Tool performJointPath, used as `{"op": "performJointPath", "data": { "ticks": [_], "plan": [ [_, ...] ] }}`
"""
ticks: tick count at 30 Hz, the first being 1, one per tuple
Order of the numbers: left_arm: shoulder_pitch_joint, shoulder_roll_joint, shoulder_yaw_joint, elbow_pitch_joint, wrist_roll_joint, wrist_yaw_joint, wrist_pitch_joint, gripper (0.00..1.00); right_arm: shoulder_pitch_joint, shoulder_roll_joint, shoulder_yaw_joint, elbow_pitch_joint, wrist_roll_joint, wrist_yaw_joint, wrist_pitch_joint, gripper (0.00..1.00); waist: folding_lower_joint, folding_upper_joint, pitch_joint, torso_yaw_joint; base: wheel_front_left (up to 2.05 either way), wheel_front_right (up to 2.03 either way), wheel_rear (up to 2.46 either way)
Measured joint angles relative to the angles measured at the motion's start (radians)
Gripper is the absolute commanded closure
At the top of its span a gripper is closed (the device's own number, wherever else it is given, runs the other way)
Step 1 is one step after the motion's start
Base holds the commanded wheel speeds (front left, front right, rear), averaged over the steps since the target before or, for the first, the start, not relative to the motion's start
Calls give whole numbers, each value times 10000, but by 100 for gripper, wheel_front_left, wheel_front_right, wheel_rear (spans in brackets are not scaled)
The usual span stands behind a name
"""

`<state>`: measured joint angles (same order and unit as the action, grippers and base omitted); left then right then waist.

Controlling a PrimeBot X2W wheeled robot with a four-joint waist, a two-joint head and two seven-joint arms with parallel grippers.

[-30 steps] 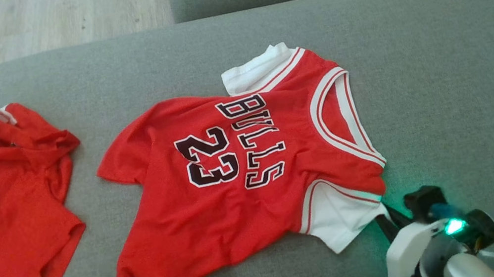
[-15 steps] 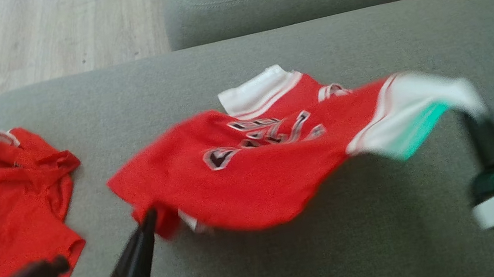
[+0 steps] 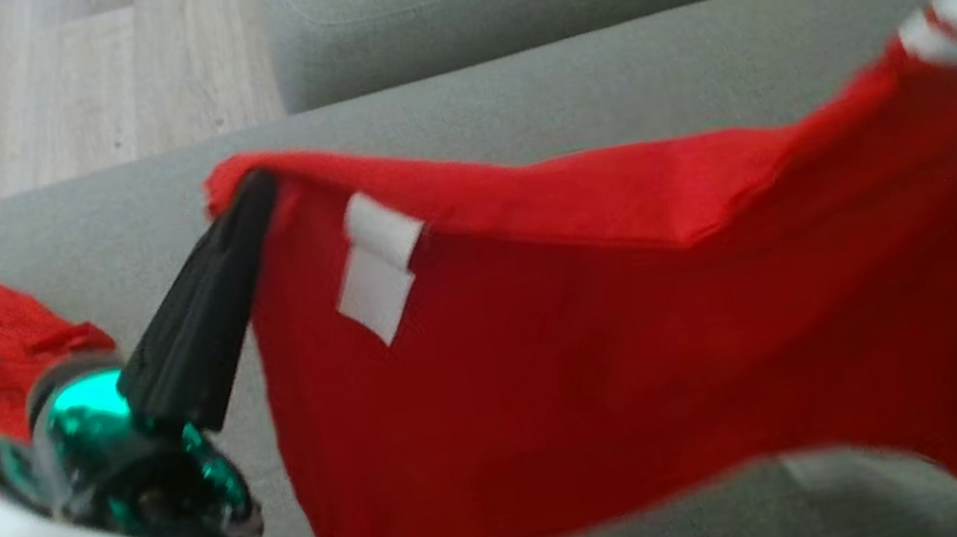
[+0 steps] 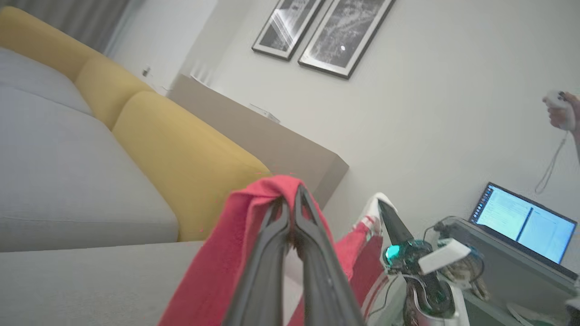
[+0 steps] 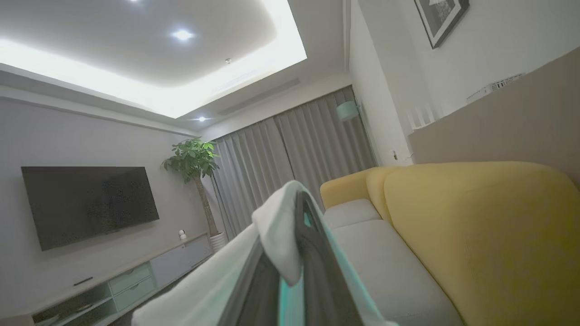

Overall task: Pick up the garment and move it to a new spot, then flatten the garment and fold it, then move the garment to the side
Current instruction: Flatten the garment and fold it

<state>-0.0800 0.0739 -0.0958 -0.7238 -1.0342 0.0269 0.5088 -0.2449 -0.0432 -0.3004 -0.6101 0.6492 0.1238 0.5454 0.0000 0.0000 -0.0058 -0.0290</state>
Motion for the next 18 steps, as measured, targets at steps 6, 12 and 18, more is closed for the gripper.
{"op": "performJointPath", "data": {
  "ticks": [6, 12, 18],
  "plan": [
    [-2031, 314, -299, 1049, 84, 268, 803, 100, -2603, -33, 284, 1281, -941, 0, 993, 100, 0, 0, 820, -33, 0, 0, 0],
    [-5320, 481, -405, 4441, 1166, 33, 579, 100, -5524, -261, 600, 4211, -2543, 0, 493, 100, 4, 0, 2107, 164, 0, 0, 0],
    [-8851, 458, -780, 8213, 2943, -506, -832, 100, -9107, -270, 311, 7609, -4159, 0, -1390, 100, 5, -1, 3408, 372, 0, 0, 0]
  ]
}}
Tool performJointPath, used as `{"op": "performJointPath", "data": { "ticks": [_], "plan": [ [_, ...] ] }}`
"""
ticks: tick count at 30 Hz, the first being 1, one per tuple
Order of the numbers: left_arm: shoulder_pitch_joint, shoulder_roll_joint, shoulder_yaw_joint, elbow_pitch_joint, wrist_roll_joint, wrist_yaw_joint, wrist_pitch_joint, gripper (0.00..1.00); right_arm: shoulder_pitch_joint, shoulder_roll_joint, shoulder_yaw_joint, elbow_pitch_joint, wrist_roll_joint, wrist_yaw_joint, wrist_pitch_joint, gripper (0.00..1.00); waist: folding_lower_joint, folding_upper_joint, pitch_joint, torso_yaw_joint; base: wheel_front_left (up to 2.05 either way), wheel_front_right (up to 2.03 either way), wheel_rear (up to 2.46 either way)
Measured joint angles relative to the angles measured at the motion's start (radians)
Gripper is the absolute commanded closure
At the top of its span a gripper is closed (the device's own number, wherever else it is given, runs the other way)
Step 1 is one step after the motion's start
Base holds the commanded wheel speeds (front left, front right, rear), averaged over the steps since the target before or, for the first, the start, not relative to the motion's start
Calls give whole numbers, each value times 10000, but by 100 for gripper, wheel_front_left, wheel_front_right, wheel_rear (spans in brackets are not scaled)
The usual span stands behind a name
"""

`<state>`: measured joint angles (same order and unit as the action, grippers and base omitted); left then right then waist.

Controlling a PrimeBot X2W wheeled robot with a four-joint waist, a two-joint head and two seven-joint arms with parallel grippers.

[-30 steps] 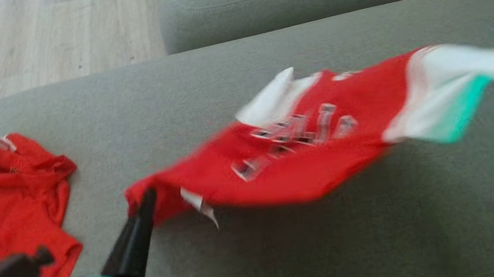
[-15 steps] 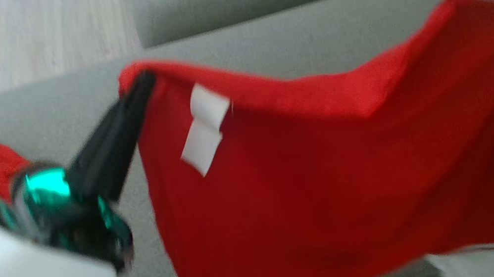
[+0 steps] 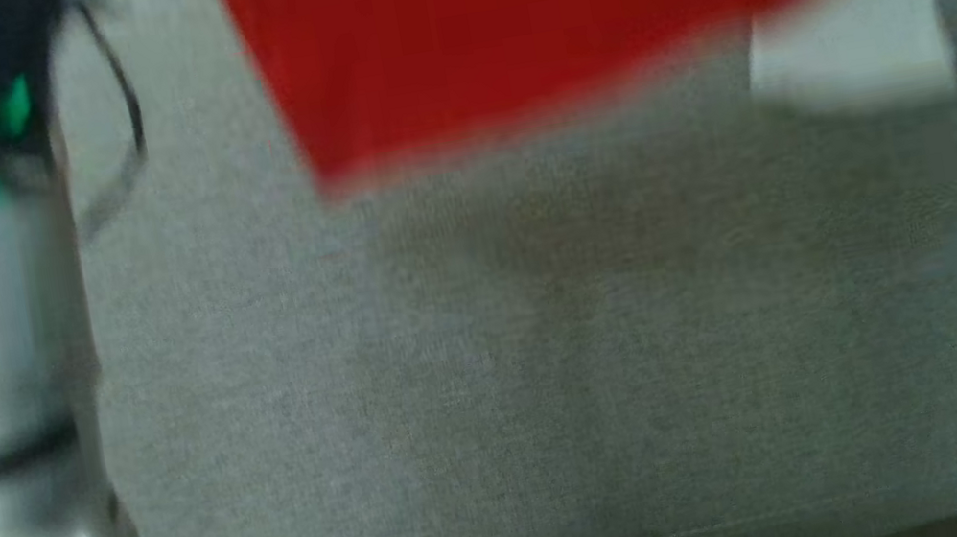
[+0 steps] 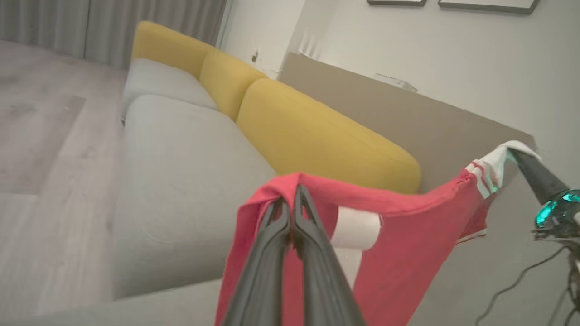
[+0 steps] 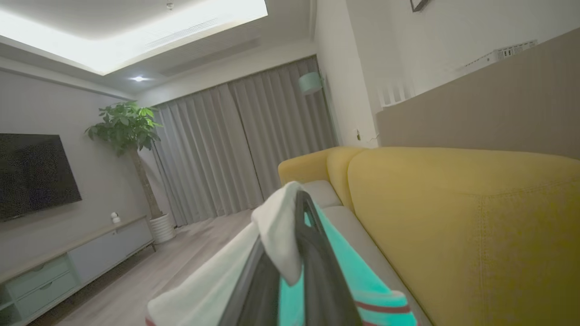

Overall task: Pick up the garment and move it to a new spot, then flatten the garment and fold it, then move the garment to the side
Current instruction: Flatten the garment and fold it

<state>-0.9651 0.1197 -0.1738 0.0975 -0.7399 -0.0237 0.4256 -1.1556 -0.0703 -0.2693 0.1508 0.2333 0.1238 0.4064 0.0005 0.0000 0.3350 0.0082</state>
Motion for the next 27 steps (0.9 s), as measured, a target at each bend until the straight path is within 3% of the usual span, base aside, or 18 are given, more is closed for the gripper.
{"op": "performJointPath", "data": {
  "ticks": [7, 11, 14, 18, 24, 27],
  "plan": [
    [-3614, -71, -247, 3170, 2121, -63, -2800, 100, -3150, -2, -75, 2683, -1018, 0, -2151, 100, -1, 0, 1548, 38, 0, 0, 0],
    [-4270, -88, -295, 4796, 2545, -105, -4257, 100, -3360, -8, 265, 3950, -470, 0, -3150, 100, -2, 0, 2311, -41, 0, 0, 0],
    [-3548, -90, -535, 5986, 2602, -430, -4941, 100, -2127, 6, 989, 4591, 128, 0, -3787, 100, 1, -1, 2499, -140, 0, 0, 0],
    [-1440, -96, -1009, 6890, 2541, -832, -5434, 100, 600, 40, 1661, 4784, 823, 0, -4190, 100, -1, 0, 2071, -212, 0, 0, 0],
    [941, -2, -1795, 6391, 2056, -1007, -5691, 100, 4273, -102, 2274, 3427, 1289, 0, -4142, 100, -6, 0, 1094, -260, 0, 0, 0],
    [1789, 136, -1971, 5904, 1873, -1007, -5753, 100, 5351, -165, 2383, 2765, 1365, 0, -4027, 100, -7, 0, 771, -280, 0, 0, 0]
  ]
}}
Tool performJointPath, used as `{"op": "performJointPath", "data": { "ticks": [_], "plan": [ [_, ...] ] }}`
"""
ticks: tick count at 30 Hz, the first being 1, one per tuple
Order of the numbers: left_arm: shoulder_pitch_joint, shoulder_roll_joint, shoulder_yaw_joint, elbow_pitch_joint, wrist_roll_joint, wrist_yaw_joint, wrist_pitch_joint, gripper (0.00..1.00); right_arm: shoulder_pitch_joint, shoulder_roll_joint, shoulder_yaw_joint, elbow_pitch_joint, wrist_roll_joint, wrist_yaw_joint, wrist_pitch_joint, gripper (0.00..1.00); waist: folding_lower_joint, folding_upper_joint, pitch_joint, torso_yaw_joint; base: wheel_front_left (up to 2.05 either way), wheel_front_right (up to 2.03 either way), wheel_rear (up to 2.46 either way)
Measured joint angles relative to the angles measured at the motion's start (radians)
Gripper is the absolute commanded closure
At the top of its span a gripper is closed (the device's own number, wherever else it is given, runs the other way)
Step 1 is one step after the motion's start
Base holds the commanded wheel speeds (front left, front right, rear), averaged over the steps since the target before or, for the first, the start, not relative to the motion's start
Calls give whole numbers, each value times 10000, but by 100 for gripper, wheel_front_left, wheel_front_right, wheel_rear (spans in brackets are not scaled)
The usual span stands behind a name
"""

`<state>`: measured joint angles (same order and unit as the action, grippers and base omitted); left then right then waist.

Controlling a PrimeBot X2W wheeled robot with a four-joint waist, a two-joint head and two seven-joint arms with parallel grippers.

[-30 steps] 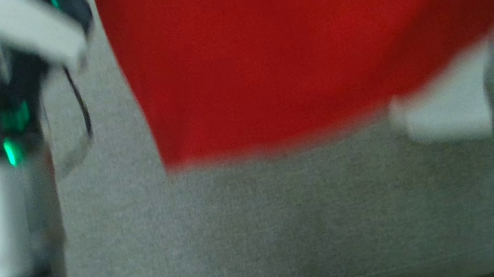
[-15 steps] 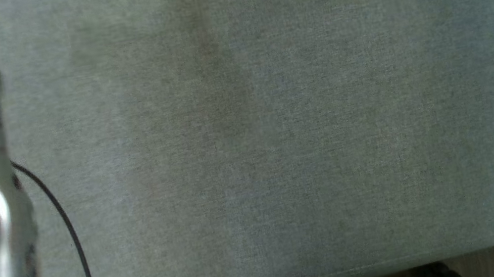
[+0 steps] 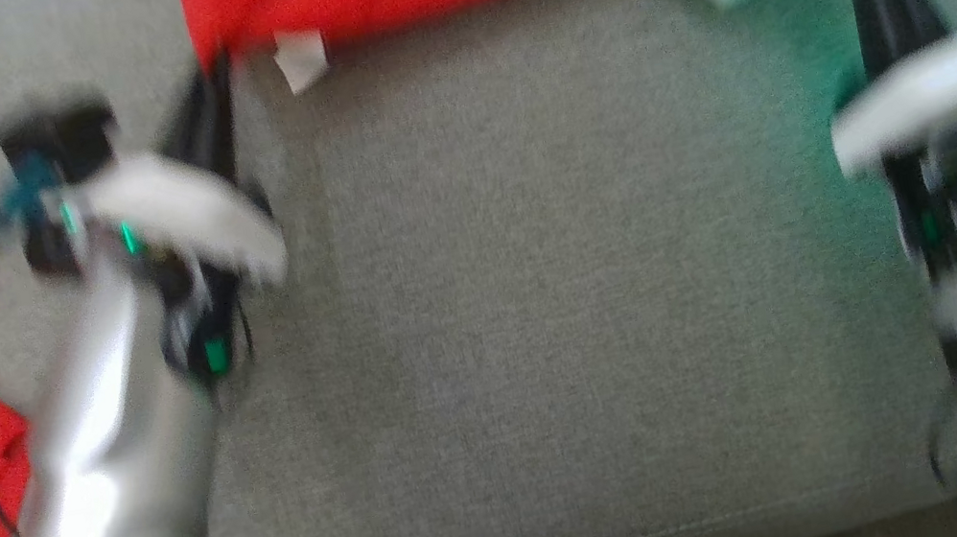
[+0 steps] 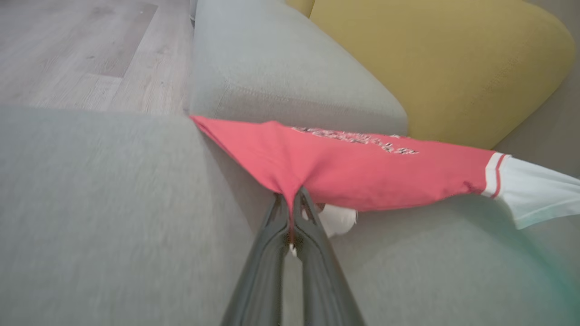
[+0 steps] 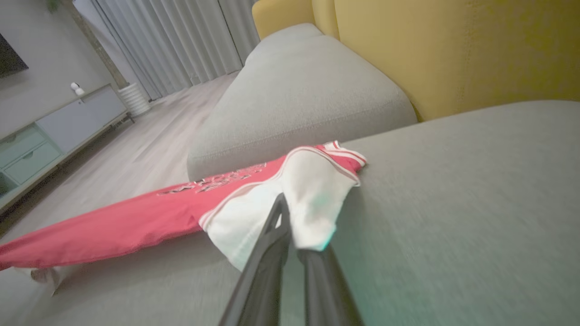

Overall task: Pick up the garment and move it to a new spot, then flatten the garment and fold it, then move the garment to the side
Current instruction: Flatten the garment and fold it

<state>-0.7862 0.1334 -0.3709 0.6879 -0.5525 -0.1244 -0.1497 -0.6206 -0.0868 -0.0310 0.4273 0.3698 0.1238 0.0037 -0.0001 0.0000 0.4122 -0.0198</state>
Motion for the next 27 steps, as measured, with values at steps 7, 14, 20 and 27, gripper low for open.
{"op": "performJointPath", "data": {
  "ticks": [7, 14, 20, 27],
  "plan": [
    [4100, 422, -320, -2314, -652, 174, 238, 100, 4117, -163, -288, -2416, -192, 2, 830, 100, 0, 0, -1459, 28, 0, 0, 0],
    [7612, 1026, -180, -5967, -1154, 1480, 1145, 100, 7590, 178, -903, -5009, -341, 2, 2042, 100, 0, 1, -2650, 183, 0, 0, 0],
    [10003, 1195, -138, -8103, -1684, 2299, 1835, 100, 9887, 464, -1198, -6291, -259, 2, 2763, 100, 0, 1, -2674, 395, 0, 0, 0],
    [9356, 1452, -380, -8203, -1522, 2560, 2686, 100, 8354, 353, -1124, -6036, -688, 2, 3212, 100, 0, 0, -2162, 429, 0, 0, 0]
  ]
}}
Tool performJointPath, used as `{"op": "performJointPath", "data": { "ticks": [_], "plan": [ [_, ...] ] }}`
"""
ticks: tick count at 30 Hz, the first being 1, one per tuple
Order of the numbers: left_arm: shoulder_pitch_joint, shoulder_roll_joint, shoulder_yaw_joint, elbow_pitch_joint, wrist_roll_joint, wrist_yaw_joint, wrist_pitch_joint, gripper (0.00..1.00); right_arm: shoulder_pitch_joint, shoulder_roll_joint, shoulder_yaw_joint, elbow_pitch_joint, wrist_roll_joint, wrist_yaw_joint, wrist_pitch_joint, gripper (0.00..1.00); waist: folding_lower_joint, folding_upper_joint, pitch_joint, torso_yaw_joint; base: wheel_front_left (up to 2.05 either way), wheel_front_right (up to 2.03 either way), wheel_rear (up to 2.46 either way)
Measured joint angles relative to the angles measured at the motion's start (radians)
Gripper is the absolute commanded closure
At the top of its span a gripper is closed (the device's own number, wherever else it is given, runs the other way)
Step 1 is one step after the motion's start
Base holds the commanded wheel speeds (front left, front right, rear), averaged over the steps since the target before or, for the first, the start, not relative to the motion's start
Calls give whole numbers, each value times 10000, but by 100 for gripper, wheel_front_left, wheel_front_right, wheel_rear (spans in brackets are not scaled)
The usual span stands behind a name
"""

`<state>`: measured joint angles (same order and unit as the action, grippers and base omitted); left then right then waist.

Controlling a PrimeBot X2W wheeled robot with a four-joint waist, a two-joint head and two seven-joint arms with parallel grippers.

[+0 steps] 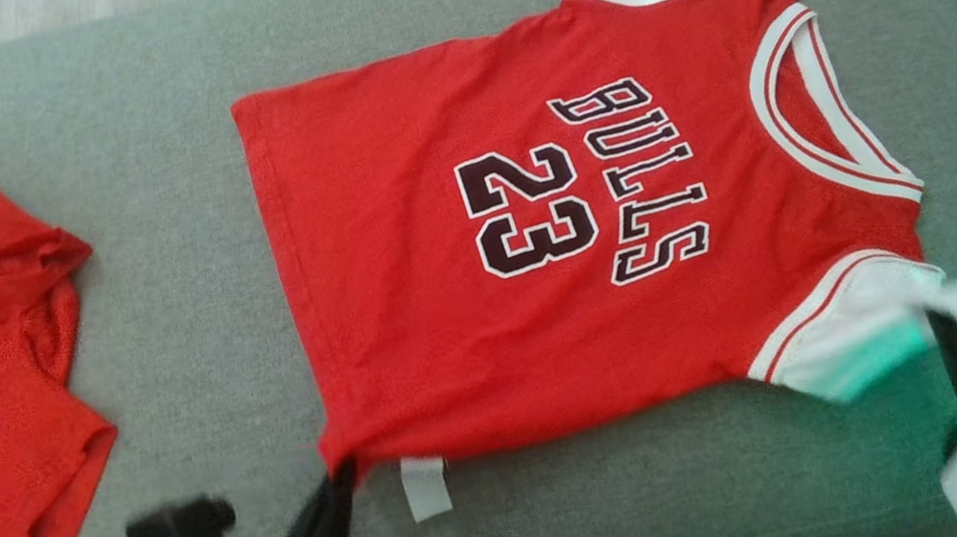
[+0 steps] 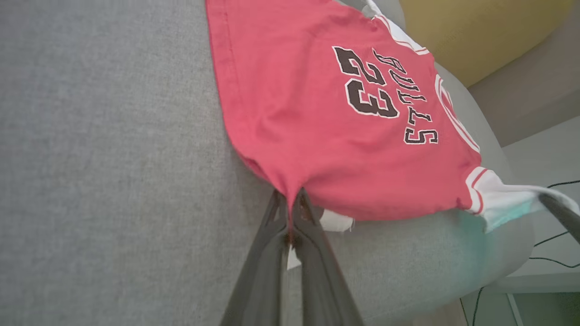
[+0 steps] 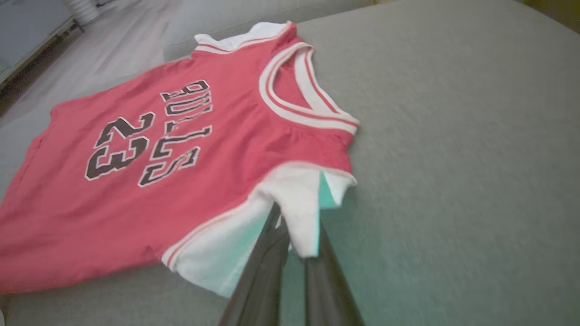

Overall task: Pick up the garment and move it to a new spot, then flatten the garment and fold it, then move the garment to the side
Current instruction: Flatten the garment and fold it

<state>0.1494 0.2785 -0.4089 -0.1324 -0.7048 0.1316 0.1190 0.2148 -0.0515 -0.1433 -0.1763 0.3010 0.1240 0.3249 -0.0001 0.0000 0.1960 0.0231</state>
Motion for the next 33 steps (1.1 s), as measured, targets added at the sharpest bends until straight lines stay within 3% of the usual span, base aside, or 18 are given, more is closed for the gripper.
{"op": "performJointPath", "data": {
  "ticks": [9, 16, 19, 20, 21, 22, 23, 24, 29, 33],
  "plan": [
    [-2669, 12, 12, 608, -104, -75, 1440, 100, -3320, -1530, 780, 1093, -211, 0, 1175, 100, 0, 0, 601, 131, 0, 0, 0],
    [-4320, -69, 69, 1651, -779, -81, 2654, 100, -5294, -2188, 1289, 2443, -207, 0, 1701, 100, 2, 0, 1259, 321, 0, 0, 0],
    [-4885, -38, -23, 2173, -554, -84, 2853, 100, -5774, -2243, 1720, 3043, -209, 0, 1954, 100, 3, 0, 1433, 385, 0, 0, 0],
    [-5027, -59, -21, 2345, -541, -84, 2857, 96, -5875, -2263, 1875, 3195, -213, 0, 1944, 56, 3, 0, 1461, 391, 0, 0, 0],
    [-5106, -69, -27, 2452, -543, -84, 2899, 74, -5967, -2307, 2033, 3296, -257, 0, 1852, 0, 3, 0, 1467, 378, 0, 0, 0],
    [-5149, -92, -44, 2543, -531, -82, 2899, 34, -6039, -2313, 2059, 3386, -313, 0, 1685, 0, 2, 0, 1460, 354, 0, 0, 0],
    [-5149, -98, -44, 2625, -529, -73, 2865, 34, -6143, -2307, 2034, 3499, -364, 0, 1484, 0, 2, 0, 1433, 326, 0, 0, 0],
    [-5136, -102, -59, 2679, -514, -46, 2819, 0, -6205, -2313, 2000, 3559, -447, 0, 1296, 0, 3, 0, 1385, 305, 0, 0, 0],
    [-4475, 54, -96, 2428, -270, 19, 2527, 0, -6070, -2497, 2029, 3241, -673, 0, 886, 0, 2, 0, 1085, 146, 0, 0, 0],
    [-3488, 171, -25, 1651, -272, 194, 2136, 0, -5266, -2867, 1944, 2454, -777, 0, 1177, 0, 2, 0, 1009, 42, 0, 0, 0]
  ]
}}
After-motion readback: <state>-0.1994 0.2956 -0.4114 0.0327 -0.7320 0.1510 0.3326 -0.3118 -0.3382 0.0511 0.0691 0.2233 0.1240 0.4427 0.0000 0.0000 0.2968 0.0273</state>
